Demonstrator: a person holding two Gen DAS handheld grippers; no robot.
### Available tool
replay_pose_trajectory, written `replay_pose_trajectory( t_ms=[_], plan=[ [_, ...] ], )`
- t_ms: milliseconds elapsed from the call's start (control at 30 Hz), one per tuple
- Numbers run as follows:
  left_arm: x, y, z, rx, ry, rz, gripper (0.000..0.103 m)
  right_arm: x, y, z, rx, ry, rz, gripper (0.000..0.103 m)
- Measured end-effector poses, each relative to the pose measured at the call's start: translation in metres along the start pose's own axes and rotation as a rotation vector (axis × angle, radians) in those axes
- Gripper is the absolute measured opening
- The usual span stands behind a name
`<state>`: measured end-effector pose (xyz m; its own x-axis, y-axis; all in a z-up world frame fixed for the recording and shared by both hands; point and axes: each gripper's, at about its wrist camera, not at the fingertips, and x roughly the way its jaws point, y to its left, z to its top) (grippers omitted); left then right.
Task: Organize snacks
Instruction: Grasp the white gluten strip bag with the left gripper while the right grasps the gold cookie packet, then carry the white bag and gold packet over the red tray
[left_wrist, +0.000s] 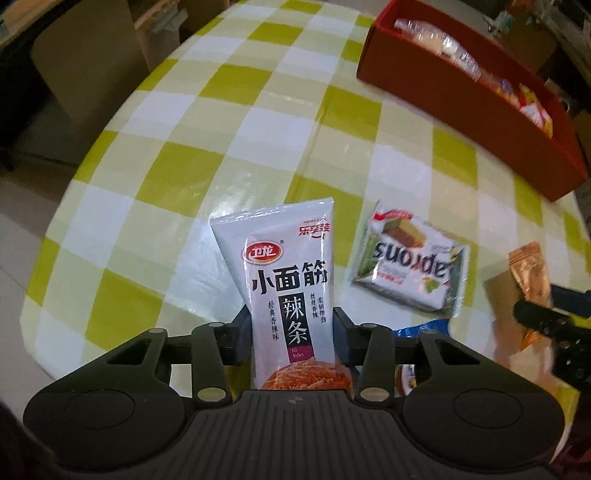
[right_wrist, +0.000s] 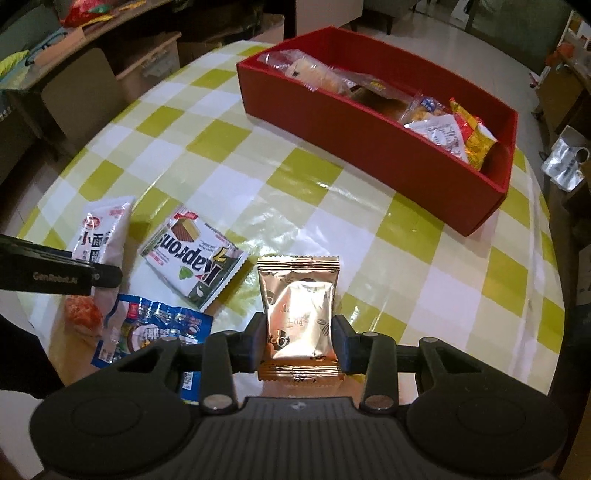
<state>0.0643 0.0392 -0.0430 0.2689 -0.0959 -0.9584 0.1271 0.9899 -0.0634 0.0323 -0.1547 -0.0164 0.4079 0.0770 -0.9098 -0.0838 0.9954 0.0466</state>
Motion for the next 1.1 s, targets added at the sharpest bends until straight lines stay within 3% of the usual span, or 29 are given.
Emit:
replay_pose_trajectory(
  t_ms=[300, 467, 700, 1100],
  plan=[
    [-0.02, -0.006, 0.004, 0.004, -0.053, 0.006, 0.05, -0.012, -0.006, 0.004, 0.022, -0.034, 0.001, 0.048],
    [-0.036, -0.015, 0.009, 0.042, -0.12, 0.029, 0.05, -0.016, -0.003, 0.011, 0.018, -0.056, 0.002, 0.048],
    [-0.044, -0.033, 0.028, 0.085, -0.177, -0.004, 0.05, -0.017, -0.011, 0.032, 0.057, -0.09, -0.015, 0.048],
    [-0.039, -0.056, 0.061, 0.115, -0.206, -0.086, 0.05, -0.01, -0.027, 0.057, 0.121, -0.111, -0.045, 0.048]
  ],
)
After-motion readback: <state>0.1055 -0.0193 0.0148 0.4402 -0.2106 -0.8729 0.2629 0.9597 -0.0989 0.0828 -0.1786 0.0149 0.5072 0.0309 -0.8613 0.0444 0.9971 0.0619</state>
